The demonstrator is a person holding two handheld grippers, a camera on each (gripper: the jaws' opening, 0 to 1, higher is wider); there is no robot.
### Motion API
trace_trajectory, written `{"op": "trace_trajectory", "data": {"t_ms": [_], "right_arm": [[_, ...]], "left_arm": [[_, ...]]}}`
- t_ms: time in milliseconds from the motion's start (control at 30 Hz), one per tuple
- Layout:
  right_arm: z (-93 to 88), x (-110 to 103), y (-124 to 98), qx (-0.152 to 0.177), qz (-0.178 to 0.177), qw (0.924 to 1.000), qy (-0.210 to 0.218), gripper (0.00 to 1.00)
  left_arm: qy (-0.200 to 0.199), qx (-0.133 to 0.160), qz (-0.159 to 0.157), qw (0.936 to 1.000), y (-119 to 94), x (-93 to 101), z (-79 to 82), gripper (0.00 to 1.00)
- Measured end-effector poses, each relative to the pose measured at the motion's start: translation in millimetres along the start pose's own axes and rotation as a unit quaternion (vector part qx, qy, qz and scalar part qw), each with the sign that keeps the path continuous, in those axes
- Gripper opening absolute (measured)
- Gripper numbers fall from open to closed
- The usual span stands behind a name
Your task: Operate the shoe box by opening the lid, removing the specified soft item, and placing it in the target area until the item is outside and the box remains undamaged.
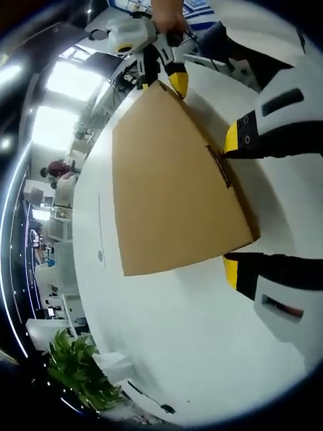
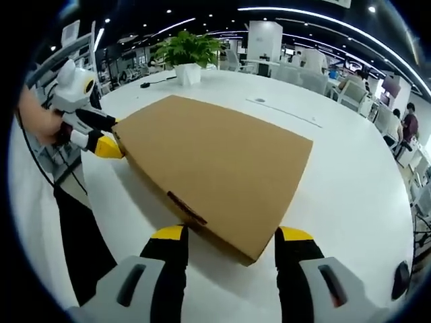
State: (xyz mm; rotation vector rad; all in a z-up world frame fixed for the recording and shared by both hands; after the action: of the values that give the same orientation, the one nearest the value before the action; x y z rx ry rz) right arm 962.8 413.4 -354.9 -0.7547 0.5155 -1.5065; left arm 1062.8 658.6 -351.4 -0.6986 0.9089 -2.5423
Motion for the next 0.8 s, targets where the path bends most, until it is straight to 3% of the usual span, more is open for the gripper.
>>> {"op": "trace_trajectory", "data": {"t_ms": [100, 267, 300, 433, 533, 567, 600, 633, 667, 800], "right_arm": [[-1.9, -1.4, -1.9, 0.003, -0.009, 0.9996, -0.025, 0.50], [-1.4, -10.5, -6.5, 0.017, -0.002, 0.9994, -0.032, 0.62], [0.7, -10.1, -6.4, 0.027, -0.009, 0.9990, -0.035, 0.64], [5.8, -10.8, -11.5, 0.045, -0.016, 0.9980, -0.042, 0.69], [9.0, -2.6, -17.7, 0.053, -0.046, 0.9940, -0.084, 0.62], [11.1, -1.7, -21.5, 0.056, -0.045, 0.9949, -0.070, 0.57], [14.6, -1.1, -23.9, 0.065, -0.041, 0.9961, -0.043, 0.52], [15.3, -1.1, -27.5, 0.059, -0.029, 0.9977, -0.020, 0.47], [16.5, 2.4, -29.1, 0.060, -0.033, 0.9976, -0.013, 0.48], [20.8, 4.8, -35.7, 0.059, -0.033, 0.9977, 0.004, 0.48]], "left_arm": [[-0.009, 0.002, -0.008, 0.9999, -4.2, -0.3, 0.4, 0.53], [-0.005, 0.015, -0.012, 0.9998, -9.3, 2.0, -1.6, 0.50], [-0.013, 0.028, -0.015, 0.9994, -11.6, 3.5, 1.0, 0.50], [-0.019, 0.036, -0.023, 0.9989, -17.7, 3.2, 0.4, 0.58], [-0.005, 0.036, -0.024, 0.9991, -24.1, 5.5, 3.2, 0.59], [0.007, 0.034, -0.029, 0.9990, -26.4, 5.0, 2.5, 0.55], [0.029, 0.023, -0.040, 0.9985, -28.7, 6.8, 2.1, 0.42], [0.049, 0.018, -0.025, 0.9983, -34.0, 6.0, 5.2, 0.40], [0.072, 0.026, -0.022, 0.9968, -36.7, 7.4, 10.6, 0.42], [0.052, 0.038, -0.027, 0.9976, -42.4, 7.1, 12.6, 0.47]]}}
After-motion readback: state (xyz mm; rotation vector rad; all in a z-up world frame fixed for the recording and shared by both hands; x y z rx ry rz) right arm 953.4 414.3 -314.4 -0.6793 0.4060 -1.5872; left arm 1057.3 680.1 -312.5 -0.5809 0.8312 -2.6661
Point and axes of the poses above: the point that each gripper's makers call its tool centre point, and the gripper's own axes: y roughly forward along the fingers, x roughly to its right, z roughly out of its top, the point moved 4 cm from there along -y, roughly backward along the fingers, and after that the axes turned 15 degrees about -z, right-handed, at the moved point
